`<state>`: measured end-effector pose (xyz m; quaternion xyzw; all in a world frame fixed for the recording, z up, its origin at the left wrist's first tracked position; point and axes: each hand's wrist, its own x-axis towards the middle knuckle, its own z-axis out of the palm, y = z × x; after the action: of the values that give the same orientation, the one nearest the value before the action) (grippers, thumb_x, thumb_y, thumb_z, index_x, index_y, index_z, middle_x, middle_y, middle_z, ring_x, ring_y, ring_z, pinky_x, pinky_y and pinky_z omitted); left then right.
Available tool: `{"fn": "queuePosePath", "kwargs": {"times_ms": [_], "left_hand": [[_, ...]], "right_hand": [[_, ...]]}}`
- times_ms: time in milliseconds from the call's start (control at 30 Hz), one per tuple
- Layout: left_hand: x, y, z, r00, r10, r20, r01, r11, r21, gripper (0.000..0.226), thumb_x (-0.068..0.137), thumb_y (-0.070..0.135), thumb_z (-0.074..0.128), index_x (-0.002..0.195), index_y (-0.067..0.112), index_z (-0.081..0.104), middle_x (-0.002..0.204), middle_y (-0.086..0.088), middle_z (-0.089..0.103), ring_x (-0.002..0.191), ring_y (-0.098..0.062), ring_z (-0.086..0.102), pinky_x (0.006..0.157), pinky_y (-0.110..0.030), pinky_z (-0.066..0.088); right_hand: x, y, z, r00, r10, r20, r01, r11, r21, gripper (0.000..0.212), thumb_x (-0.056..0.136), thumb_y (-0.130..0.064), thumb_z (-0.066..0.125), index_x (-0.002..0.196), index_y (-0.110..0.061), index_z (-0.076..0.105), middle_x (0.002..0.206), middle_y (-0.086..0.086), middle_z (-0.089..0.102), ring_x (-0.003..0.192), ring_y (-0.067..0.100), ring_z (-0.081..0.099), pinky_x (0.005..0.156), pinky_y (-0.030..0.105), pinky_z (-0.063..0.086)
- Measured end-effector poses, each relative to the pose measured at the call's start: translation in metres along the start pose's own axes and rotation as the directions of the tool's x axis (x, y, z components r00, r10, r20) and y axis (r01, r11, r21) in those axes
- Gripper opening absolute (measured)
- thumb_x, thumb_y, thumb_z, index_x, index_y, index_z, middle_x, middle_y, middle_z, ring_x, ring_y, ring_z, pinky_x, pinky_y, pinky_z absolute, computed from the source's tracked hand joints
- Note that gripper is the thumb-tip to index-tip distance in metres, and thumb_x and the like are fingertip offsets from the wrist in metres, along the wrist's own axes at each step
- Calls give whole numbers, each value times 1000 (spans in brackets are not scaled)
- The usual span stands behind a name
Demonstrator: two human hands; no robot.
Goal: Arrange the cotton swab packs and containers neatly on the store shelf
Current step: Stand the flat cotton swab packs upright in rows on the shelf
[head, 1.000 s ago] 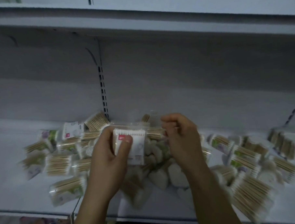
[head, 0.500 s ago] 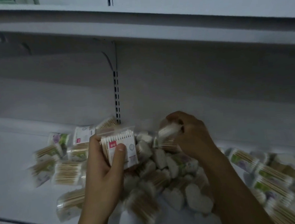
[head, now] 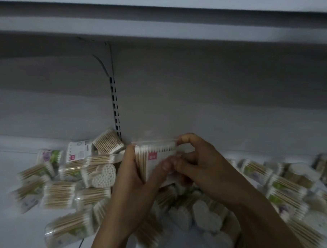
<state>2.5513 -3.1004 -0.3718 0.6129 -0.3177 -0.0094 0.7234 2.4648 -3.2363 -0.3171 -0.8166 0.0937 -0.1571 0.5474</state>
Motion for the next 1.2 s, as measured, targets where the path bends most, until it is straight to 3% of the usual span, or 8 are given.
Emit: {"fn": "queuePosePath", "kwargs": {"times_ms": [167,300,400,633,767,967,1100,1200], "left_hand": [[-4,-8,-22,974,-91,-210,75,994,-82,34,79,36,83,107,27,64,97,0,76,90,-23,75,69,-44,64],[-8,-6,-32,961,-158,-229,101,965,-241,44,78,32,69,120,23,64,103,-4,78,95,-24,76,80,-45,59],[-16,-7,-41,958,-162,-235,108,968,-224,42,75,36,68,115,24,65,100,-6,78,91,-26,76,74,-43,58],[-21,-7,-59,945,-148,-291,96,978,-188,41,74,37,68,113,26,62,98,-3,77,85,-21,75,59,-36,62],[-19,-3,-73,922,-133,-365,74,982,-171,22,92,22,65,111,30,56,93,4,76,79,-18,76,56,-32,62],[-26,-1,-100,888,-90,-451,47,993,-106,55,102,13,58,143,43,40,95,18,75,87,-14,76,62,-34,63],[-31,-4,-120,879,-88,-468,62,995,-72,60,102,15,59,140,57,39,106,13,74,93,-19,76,67,-39,64],[-33,-4,-131,887,-92,-453,76,996,-53,47,102,14,57,126,53,48,103,10,73,91,-19,76,63,-36,63]], "right_hand": [[51,19,-33,989,-45,-139,-27,880,-474,32,96,-27,64,123,-37,50,88,-5,70,76,9,66,64,22,47],[94,43,-36,983,110,147,26,709,-705,50,87,-43,74,132,-30,54,118,-7,54,107,13,55,80,22,40],[113,60,-30,962,177,206,57,610,-790,63,76,-42,84,131,-29,55,123,-6,54,105,14,52,84,26,42],[118,65,-42,982,76,172,66,718,-693,51,76,-50,83,116,-29,61,112,-10,63,99,10,60,79,22,46],[115,69,-43,980,58,189,103,668,-737,55,72,-43,88,117,-28,61,114,-7,63,100,14,60,80,25,45],[113,56,-8,979,-121,166,204,655,-727,43,85,-46,72,122,-26,61,122,0,61,113,19,56,95,32,46],[120,19,61,920,-252,301,389,683,-618,35,95,-37,65,127,-22,63,125,-4,64,111,14,60,95,34,49],[130,8,104,872,-180,455,443,686,-577,41,93,-27,64,134,-28,60,138,-3,60,120,16,59,99,34,49]]}}
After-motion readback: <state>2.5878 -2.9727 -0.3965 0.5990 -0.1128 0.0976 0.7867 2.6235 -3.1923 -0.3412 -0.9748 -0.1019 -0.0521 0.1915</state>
